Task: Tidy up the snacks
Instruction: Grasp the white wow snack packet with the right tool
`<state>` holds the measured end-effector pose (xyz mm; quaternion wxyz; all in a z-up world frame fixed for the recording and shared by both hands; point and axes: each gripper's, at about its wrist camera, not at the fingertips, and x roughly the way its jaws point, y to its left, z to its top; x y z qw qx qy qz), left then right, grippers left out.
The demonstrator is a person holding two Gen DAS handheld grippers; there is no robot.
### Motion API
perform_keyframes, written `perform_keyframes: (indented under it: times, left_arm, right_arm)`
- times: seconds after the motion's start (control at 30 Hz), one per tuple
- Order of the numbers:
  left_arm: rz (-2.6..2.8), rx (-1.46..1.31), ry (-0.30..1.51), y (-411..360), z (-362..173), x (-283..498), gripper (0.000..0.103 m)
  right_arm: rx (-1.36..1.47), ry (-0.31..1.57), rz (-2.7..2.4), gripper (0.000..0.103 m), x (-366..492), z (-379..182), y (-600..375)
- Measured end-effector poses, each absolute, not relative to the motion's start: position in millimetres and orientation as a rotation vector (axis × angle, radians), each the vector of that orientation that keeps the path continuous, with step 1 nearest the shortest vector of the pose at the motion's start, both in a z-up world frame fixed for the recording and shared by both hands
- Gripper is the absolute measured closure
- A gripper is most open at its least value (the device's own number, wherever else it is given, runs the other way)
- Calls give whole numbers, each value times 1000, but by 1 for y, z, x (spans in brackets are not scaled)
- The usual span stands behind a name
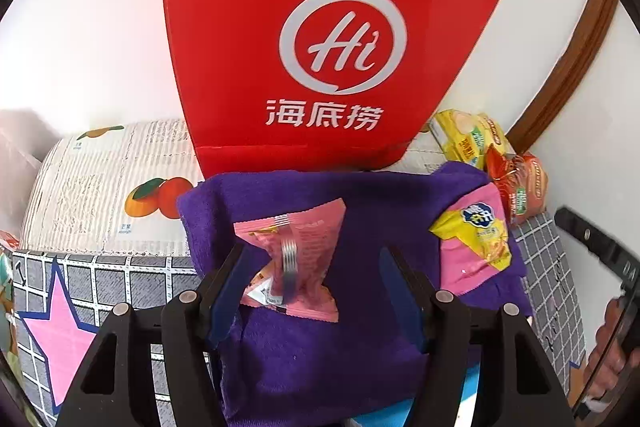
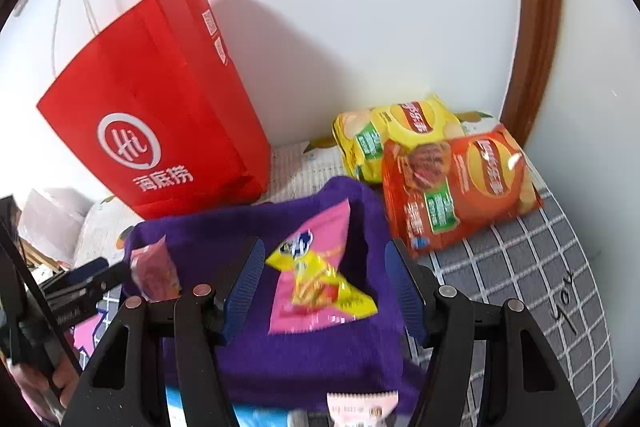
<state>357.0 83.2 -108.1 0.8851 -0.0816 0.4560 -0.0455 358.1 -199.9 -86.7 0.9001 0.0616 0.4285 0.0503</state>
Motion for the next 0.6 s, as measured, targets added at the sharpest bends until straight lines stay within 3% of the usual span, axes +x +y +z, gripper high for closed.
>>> perform_keyframes:
  times: [0.2, 0.3, 0.6]
  left_arm:
    - [-122, -121, 924, 72, -92, 344, 37]
    - [-154, -99, 895, 64, -80, 334, 31]
    - [-204, -99, 823, 57, -46, 295, 30]
  right_arm:
    - [123, 896, 63, 41, 311, -102, -217]
    - [129, 932, 54, 49, 290, -113, -226]
    - [112, 1012, 72, 49, 245, -155, -231]
